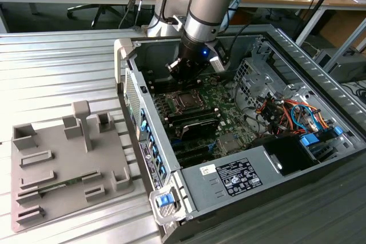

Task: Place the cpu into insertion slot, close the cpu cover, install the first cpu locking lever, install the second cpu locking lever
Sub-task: 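Install the first cpu locking lever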

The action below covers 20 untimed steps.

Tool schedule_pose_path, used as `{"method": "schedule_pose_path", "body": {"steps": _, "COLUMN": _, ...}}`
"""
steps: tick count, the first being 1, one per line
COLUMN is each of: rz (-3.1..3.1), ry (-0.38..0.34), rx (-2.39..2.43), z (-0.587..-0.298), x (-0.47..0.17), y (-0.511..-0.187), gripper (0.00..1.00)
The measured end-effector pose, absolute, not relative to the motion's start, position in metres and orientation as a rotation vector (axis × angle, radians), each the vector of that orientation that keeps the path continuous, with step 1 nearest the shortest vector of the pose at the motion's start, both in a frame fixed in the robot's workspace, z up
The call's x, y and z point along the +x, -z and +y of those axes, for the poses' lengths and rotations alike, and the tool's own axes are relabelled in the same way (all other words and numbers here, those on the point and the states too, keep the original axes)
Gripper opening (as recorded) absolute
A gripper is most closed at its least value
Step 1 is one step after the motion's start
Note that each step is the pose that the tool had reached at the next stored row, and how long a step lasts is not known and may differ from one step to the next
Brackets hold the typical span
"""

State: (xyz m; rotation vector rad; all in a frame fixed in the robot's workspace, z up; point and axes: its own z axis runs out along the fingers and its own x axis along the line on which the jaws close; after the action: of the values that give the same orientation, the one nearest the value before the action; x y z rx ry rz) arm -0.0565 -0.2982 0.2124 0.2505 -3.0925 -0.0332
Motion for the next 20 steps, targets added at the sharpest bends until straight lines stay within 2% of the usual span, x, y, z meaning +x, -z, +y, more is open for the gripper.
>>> {"method": "schedule_pose_path", "body": {"steps": 20, "rz": -3.092, "ry": 0.033, "rx": 0.251, "z": -0.299, "x": -0.04, "y": -0.204, "gripper": 0.11}}
